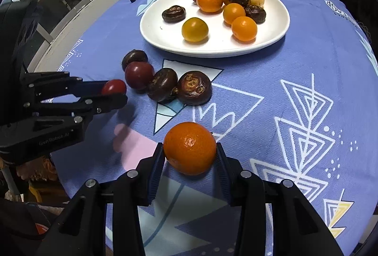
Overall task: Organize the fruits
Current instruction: 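Grasp a tangerine with the right gripper while the left grasps a small red tomato, then carry both fruits over the plate and open both grippers to release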
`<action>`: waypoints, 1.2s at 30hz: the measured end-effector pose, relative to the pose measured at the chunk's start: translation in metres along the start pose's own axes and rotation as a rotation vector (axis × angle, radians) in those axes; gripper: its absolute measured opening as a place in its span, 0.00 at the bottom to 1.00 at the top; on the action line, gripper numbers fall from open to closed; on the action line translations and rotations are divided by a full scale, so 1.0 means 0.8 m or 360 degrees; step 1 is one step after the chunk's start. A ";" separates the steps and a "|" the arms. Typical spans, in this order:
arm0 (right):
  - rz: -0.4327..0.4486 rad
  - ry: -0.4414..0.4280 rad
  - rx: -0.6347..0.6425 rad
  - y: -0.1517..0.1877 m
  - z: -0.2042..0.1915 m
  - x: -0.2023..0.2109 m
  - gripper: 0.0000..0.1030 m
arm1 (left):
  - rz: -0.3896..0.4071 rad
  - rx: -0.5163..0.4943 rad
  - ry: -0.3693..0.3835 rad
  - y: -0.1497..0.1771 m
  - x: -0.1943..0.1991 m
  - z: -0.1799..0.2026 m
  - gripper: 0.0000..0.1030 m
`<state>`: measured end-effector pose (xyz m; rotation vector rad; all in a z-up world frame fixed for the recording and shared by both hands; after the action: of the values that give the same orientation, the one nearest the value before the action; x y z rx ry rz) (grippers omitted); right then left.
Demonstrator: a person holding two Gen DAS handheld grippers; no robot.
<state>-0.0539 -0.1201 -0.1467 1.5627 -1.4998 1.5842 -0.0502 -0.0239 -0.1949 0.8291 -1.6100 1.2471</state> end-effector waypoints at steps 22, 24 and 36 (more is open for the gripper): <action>0.0082 0.0003 0.0022 -0.021 -0.015 0.016 0.42 | 0.0015 -0.0009 -0.0053 -0.023 0.003 -0.011 0.26; 0.0156 0.0013 0.0021 -0.043 -0.014 0.031 0.42 | 0.0048 0.0006 -0.0065 -0.036 0.010 -0.016 0.26; 0.0424 0.0032 -0.0025 -0.121 0.006 0.088 0.42 | 0.0184 0.0103 -0.0107 -0.109 0.042 -0.044 0.26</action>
<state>0.0153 -0.1197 -0.0488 1.3786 -1.7638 1.7196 0.0247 -0.0118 -0.1301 0.8358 -1.6989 1.3716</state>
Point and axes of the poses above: each gripper's, at about its wrist camera, not at the fingertips, and x roughly against the way its jaws point, z to its right, y to its underside, the point moved 7 cm from there along -x, roughly the way its jaws point, and after that the axes turned 6 degrees about -y, right-handed, at the moved point
